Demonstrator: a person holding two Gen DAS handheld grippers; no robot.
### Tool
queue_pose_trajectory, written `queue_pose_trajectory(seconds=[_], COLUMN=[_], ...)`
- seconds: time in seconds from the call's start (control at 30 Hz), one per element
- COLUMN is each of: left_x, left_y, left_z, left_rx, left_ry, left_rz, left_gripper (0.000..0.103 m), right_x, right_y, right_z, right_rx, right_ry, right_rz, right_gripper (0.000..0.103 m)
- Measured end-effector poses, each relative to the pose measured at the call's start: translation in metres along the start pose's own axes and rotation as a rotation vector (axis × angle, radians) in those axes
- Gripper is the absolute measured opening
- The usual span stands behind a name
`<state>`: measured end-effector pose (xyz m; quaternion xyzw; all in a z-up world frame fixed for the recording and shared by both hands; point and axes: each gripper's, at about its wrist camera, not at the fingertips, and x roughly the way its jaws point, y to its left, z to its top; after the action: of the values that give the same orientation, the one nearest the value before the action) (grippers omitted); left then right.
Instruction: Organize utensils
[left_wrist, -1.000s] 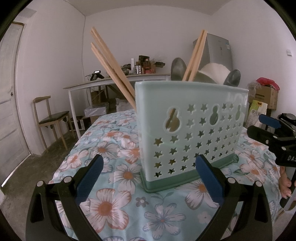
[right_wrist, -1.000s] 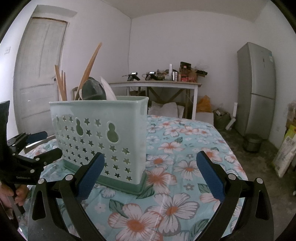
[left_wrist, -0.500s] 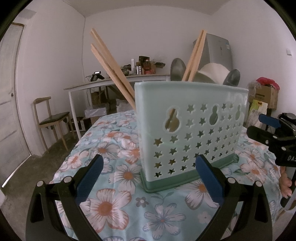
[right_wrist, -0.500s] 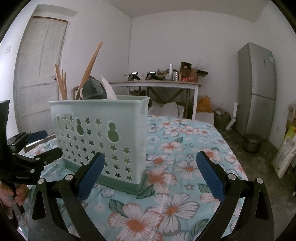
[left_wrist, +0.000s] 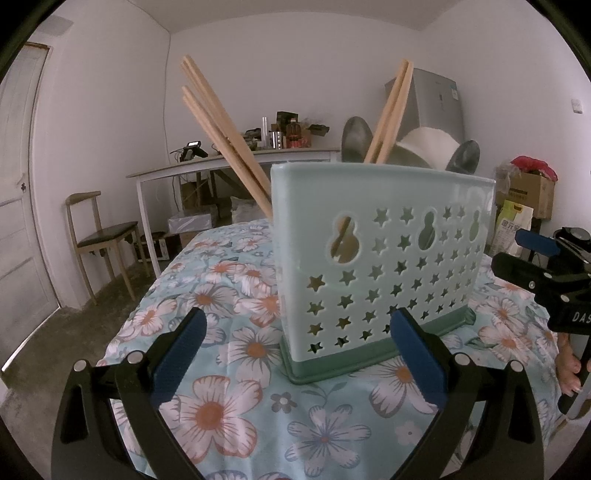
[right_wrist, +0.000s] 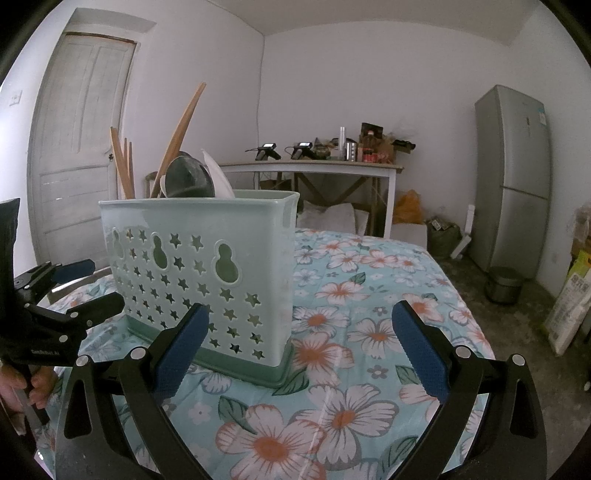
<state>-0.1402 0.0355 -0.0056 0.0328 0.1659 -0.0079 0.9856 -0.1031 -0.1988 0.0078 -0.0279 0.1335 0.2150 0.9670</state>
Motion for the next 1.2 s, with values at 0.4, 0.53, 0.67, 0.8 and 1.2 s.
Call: queue_pose_trajectory(seconds=[0.4, 0.53, 0.67, 0.8, 1.2], left_x=[-0.0001, 0.0002, 0.0007, 0.0011, 0.0015], left_y=[-0.0004, -0.0004, 0.0003, -0.0001, 0.0009], left_z=[0.0, 0.0001, -0.0002, -0.0001, -0.0007], left_rx=[-0.001, -0.002, -0.003, 0.0, 0.002], left_ry=[0.0, 0.001, 0.002, 0.001, 0.002], left_rz=[0.001, 0.0, -0.002, 0.0, -0.002], left_gripper=[0.098, 0.098, 0.098, 0.098, 0.098], right_x=[0.0009, -0.0005, -0.0009, 0.0008, 0.0001], right_y=[0.0007, -0.0009, -0.0025, -0.0006, -0.0021], right_z=[0.0002, -0.0005, -0.0039, -0.0023, -0.002], right_rx=[-0.001, -0.002, -0.004, -0.004, -0.006], right_ry=[0.002, 0.003, 0.005, 0.004, 0.006], right_rz=[0.001, 0.001, 0.003, 0.003, 0.003], right_gripper=[0.095, 0.095, 0.095, 0.095, 0.095])
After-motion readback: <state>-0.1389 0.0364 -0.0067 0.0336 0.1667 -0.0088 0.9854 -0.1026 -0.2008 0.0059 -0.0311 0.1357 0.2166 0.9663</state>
